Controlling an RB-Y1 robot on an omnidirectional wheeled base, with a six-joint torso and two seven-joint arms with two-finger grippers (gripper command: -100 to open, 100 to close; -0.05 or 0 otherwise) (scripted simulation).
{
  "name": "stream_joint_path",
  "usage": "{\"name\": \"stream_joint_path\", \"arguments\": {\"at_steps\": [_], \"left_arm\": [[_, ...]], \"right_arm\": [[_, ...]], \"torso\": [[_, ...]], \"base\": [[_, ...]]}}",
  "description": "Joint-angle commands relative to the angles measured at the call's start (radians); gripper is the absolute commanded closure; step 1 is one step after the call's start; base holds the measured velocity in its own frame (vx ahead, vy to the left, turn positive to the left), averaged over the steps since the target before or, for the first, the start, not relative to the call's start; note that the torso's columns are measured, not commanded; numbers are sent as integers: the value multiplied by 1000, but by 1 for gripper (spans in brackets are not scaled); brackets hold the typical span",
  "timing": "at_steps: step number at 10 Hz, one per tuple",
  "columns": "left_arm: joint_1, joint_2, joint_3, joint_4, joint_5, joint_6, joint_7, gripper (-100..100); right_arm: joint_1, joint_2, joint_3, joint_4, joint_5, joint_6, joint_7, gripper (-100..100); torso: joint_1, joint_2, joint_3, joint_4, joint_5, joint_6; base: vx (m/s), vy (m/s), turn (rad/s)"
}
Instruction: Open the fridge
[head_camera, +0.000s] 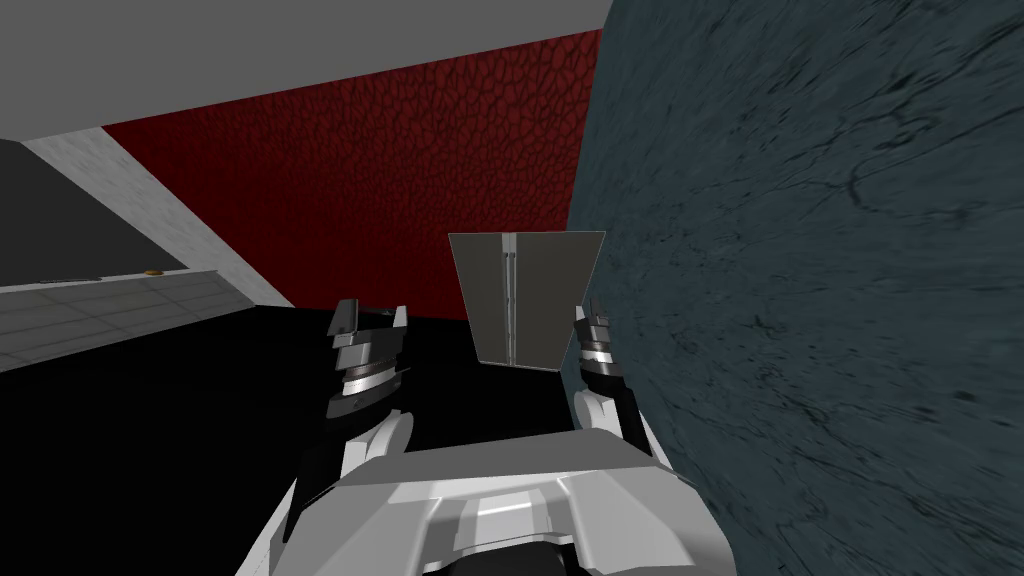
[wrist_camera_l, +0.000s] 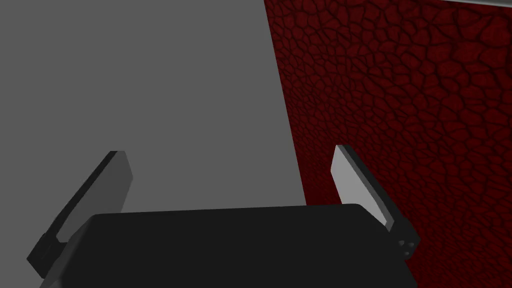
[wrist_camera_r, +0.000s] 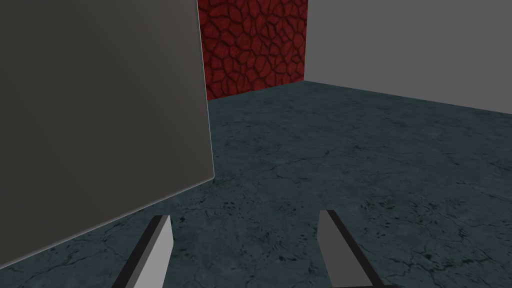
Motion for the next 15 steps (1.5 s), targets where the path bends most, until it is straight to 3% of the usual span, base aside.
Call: {"name": "stream_joint_path", "arguments": {"at_steps": [1, 9, 10, 11, 12, 15], "left_arm": [[0, 0, 0, 0, 0, 0, 0, 0], [0, 0, 0, 0, 0, 0, 0, 0], [0, 0, 0, 0, 0, 0, 0, 0], [0, 0, 0, 0, 0, 0, 0, 0], [0, 0, 0, 0, 0, 0, 0, 0], [0, 0, 0, 0, 0, 0, 0, 0]], "right_arm": [[0, 0, 0, 0, 0, 0, 0, 0], [0, 0, 0, 0, 0, 0, 0, 0], [-10, -50, 3, 8, 6, 1, -3, -100], [-10, -59, 3, 8, 6, 1, -3, -100], [-20, -98, 5, 17, 11, 2, -6, -100], [-33, -153, 9, 28, 19, 4, -10, -100]], "torso": [[0, 40, -82, 41, 0, 0], [0, 618, -1234, 617, 0, 0], [0, 691, -1382, 691, 0, 0], [1, 725, -1451, 724, 0, 0], [1, 734, -1471, 734, 0, 0], [0, 738, -1476, 738, 0, 0]], "base": [[0, 0, 0], [0, 0, 0], [14, 24, -30], [14, 31, -12], [12, 39, -21], [16, 42, -20]]}}
